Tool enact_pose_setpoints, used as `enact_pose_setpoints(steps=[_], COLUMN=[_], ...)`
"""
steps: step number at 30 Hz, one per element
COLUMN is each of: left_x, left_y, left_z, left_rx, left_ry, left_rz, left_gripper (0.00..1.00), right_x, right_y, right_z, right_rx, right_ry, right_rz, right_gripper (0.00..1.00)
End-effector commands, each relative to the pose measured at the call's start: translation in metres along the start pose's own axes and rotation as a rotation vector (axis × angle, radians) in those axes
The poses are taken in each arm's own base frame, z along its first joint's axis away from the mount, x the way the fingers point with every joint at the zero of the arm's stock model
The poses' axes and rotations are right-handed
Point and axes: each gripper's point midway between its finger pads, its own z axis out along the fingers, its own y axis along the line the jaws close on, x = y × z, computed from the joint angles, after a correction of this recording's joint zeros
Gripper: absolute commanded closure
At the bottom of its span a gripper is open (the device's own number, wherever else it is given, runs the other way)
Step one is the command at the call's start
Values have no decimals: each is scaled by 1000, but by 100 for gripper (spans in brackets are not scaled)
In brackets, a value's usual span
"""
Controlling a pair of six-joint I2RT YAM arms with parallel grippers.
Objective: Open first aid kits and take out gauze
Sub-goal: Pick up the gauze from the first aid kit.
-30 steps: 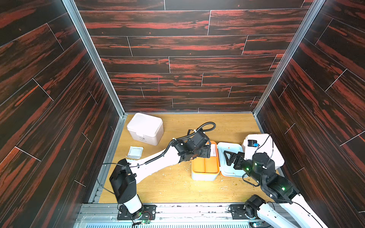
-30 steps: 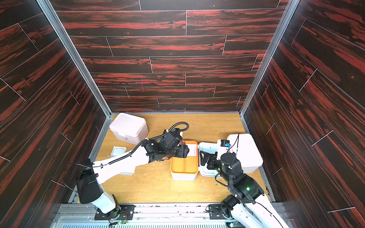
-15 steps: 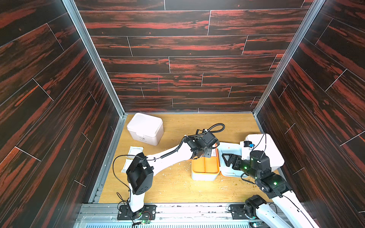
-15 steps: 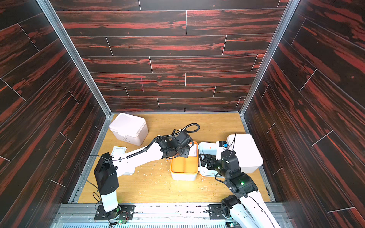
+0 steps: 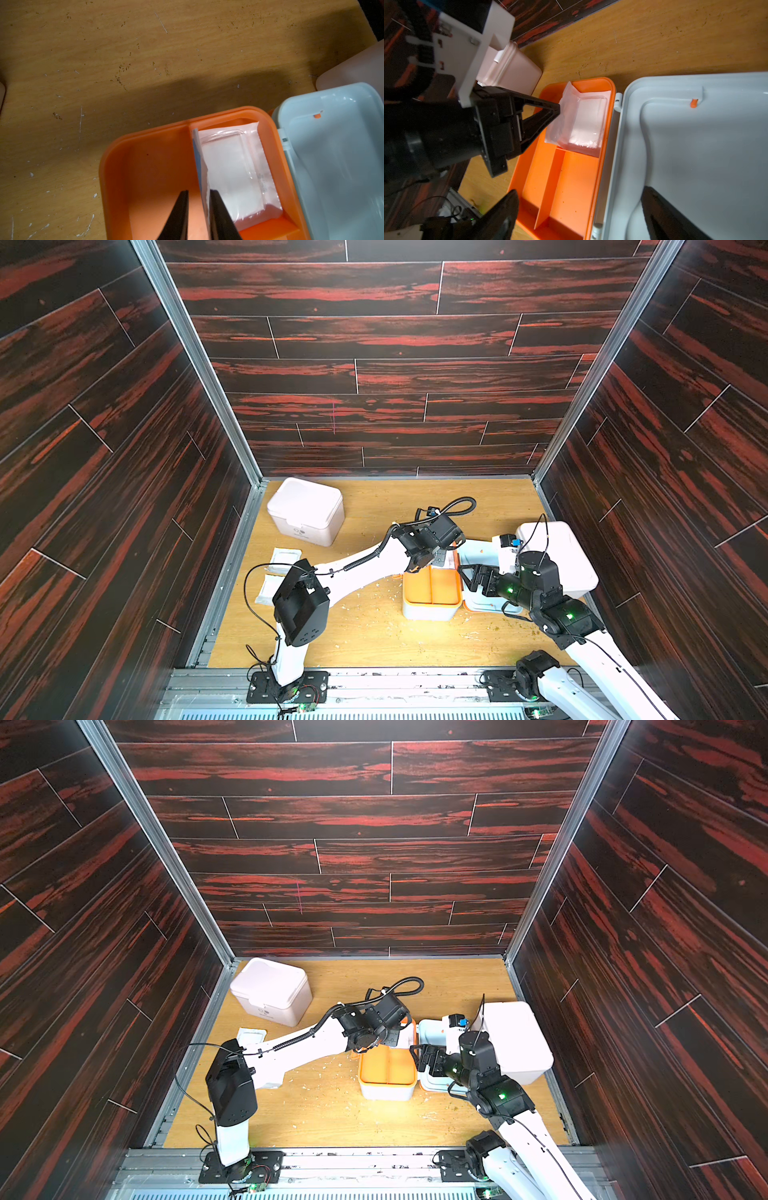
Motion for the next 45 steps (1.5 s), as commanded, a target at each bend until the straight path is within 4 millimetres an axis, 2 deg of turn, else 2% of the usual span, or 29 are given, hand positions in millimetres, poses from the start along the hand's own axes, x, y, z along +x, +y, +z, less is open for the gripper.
enact_pose_setpoints(steps=[1,12,16,24,30,34,39,45], left_x=[-6,-3,-4,-14,-28,-39,-51,-51], left_y=[-1,-1,2,0,-13,-13,-4,16], left_z=[1,12,10,-2,-33,-56,-91,-117], left_rx=[-12,-18,-21,-4,117,187,235,270], left_ry=[-3,25,27,1,-40,-122,-206,-267], left_rz=[5,0,-3,-14,-57,-103,-144,-204], left_gripper=[78,80,94,100,100,100,100,100], right_x=[-3,-1,-1,-1,-7,-14,-19,-19], right_y=[6,6,6,8,16,25,47,76], right_z=[0,2,2,2,-3,-9,-14,-17], right_rx=[-27,-30,-34,-41,-66,-97,-202,-349], right_ry=[0,12,12,12,-5,-18,-14,14], right_rz=[-20,-29,-32,-40,-56,-78,-119,-151], right_gripper=[1,1,1,1,1,1,1,1])
